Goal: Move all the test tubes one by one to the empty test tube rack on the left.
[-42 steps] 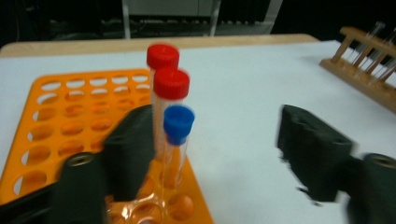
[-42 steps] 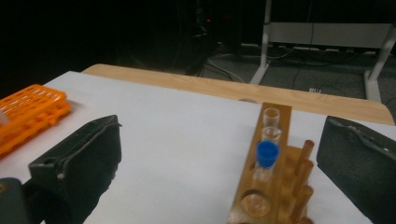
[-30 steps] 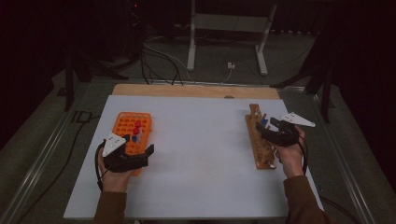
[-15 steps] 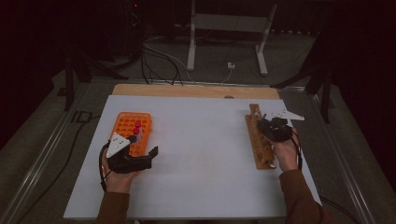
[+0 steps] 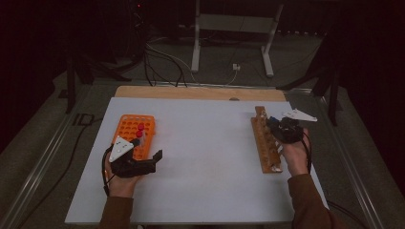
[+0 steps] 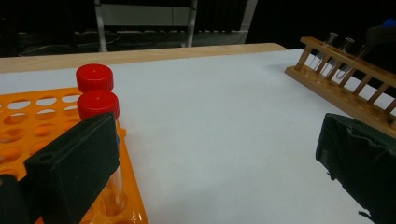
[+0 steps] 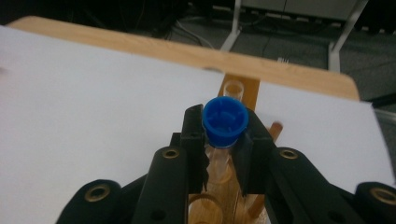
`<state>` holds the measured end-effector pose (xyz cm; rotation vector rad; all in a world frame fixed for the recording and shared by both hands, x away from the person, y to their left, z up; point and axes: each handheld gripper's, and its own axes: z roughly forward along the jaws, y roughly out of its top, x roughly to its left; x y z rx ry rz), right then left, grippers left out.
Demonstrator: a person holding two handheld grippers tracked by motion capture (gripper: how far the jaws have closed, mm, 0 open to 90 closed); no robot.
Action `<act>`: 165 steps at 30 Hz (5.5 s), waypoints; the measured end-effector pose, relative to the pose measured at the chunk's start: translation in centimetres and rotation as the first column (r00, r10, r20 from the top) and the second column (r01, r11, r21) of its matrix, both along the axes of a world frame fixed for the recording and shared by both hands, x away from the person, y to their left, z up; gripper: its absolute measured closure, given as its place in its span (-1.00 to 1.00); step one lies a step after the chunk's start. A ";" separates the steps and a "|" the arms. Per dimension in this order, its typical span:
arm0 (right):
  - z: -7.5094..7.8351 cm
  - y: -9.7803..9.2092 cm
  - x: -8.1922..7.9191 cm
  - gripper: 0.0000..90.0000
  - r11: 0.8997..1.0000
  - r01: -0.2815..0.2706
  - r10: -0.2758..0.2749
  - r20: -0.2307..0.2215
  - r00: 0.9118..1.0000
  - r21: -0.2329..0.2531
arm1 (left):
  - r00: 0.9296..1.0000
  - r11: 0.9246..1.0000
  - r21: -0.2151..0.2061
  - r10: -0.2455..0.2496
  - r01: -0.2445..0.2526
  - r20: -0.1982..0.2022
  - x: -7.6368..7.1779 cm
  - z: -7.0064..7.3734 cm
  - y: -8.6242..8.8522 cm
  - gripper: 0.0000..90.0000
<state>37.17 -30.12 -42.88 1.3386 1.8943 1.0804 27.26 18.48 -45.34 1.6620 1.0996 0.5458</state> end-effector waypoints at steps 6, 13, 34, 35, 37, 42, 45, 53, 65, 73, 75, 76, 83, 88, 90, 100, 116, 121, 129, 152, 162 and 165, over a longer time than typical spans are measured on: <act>2.7 0.1 -0.9 0.69 1.000 -0.004 0.003 0.058 0.998 0.002 | 1.000 1.000 0.003 -0.006 0.006 -0.001 0.0 -0.1 -0.3 -0.99; 3.8 0.9 -2.1 0.69 0.997 -0.061 0.057 0.096 0.994 0.042 | 0.999 1.000 -0.001 -0.001 0.001 0.041 -0.3 0.4 -0.5 -0.99; 1.5 4.1 -4.9 0.69 0.973 -0.208 0.201 0.075 0.977 0.103 | 0.994 0.998 0.029 -0.065 0.063 0.084 -0.7 1.7 -3.2 -0.99; 1.6 4.2 -5.1 0.69 0.970 -0.216 0.208 0.078 0.975 0.108 | 0.994 0.997 0.038 -0.074 0.071 0.079 -0.6 1.7 -3.5 -0.99; 1.8 4.4 -5.4 0.69 0.965 -0.235 0.226 0.084 0.971 0.120 | 0.993 0.995 0.046 -0.094 0.091 0.077 -0.4 1.7 -4.3 -0.99; 1.9 5.3 -6.1 0.69 0.956 -0.272 0.263 0.087 0.961 0.111 | 0.985 0.987 0.069 -0.148 0.143 0.084 0.1 2.1 -6.5 -0.99; 1.9 5.7 -6.4 0.69 0.950 -0.292 0.284 0.082 0.955 0.112 | 0.982 0.985 0.072 -0.166 0.159 0.093 0.3 2.5 -7.7 -0.99; 2.3 7.0 -7.1 0.69 0.934 -0.344 0.336 0.087 0.938 0.097 | 0.969 0.972 0.073 -0.231 0.225 0.089 1.2 2.6 -10.9 -0.97; 2.2 9.0 -7.9 0.69 0.902 -0.420 0.415 0.071 0.907 0.103 | 0.936 0.934 0.110 -0.346 0.339 0.059 1.8 1.4 -16.3 -0.81; 1.7 10.2 -8.1 0.69 0.882 -0.459 0.457 0.043 0.888 0.108 | 0.928 0.920 0.161 -0.369 0.356 0.056 1.7 1.0 -18.4 -0.65; 1.6 10.4 -8.1 0.69 0.878 -0.466 0.464 0.040 0.885 0.110 | 0.925 0.915 0.176 -0.376 0.362 0.053 1.7 0.8 -18.6 -0.46; 1.6 10.4 -8.2 0.69 0.878 -0.466 0.465 0.037 0.884 0.110 | 0.923 0.913 0.177 -0.381 0.367 0.053 1.7 0.7 -18.7 -0.35; 1.5 10.6 -8.2 0.69 0.867 -0.482 0.482 0.032 0.875 0.128 | 0.906 0.900 0.146 -0.421 0.410 0.050 1.8 0.5 -18.8 0.37; 1.5 10.5 -8.1 0.69 0.865 -0.483 0.484 0.027 0.875 0.135 | 0.896 0.891 0.140 -0.441 0.432 0.044 1.7 0.4 -18.9 0.66; 1.5 10.5 -8.2 0.67 0.866 -0.483 0.484 0.026 0.874 0.131 | 0.894 0.888 0.142 -0.447 0.437 0.044 1.7 0.3 -19.0 0.69; 2.2 9.2 -8.1 -0.09 0.869 -0.468 0.461 0.085 0.884 0.160 | 0.923 0.918 0.116 -0.384 0.379 0.021 2.4 -0.2 -17.3 0.72; 2.4 7.2 -7.4 -0.91 0.924 -0.337 0.328 0.078 0.941 0.181 | 0.957 0.954 0.097 -0.287 0.282 0.034 1.9 0.3 -12.4 0.72; 2.7 6.5 -7.3 -0.98 0.936 -0.304 0.292 0.092 0.952 0.179 | 0.968 0.966 0.081 -0.248 0.245 0.035 1.8 0.5 -10.2 0.72; 2.4 4.6 -7.6 -1.00 0.950 -0.248 0.232 0.104 0.967 0.191 | 0.980 0.979 0.080 -0.194 0.189 0.053 1.1 0.9 -7.0 0.72; 2.0 3.3 -8.1 -1.00 0.957 -0.219 0.197 0.126 0.972 0.190 | 0.995 0.995 0.101 0.011 -0.021 0.098 -0.9 0.2 2.1 0.72; 2.1 2.9 -8.1 -1.00 0.956 -0.212 0.188 0.134 0.973 0.201 | 0.995 0.988 0.134 0.070 -0.079 0.071 -0.4 -1.5 3.0 0.72; 2.1 2.9 -8.1 -1.00 0.956 -0.212 0.187 0.136 0.973 0.201 | 0.995 0.986 0.139 0.086 -0.093 0.059 -0.2 -1.9 3.1 0.71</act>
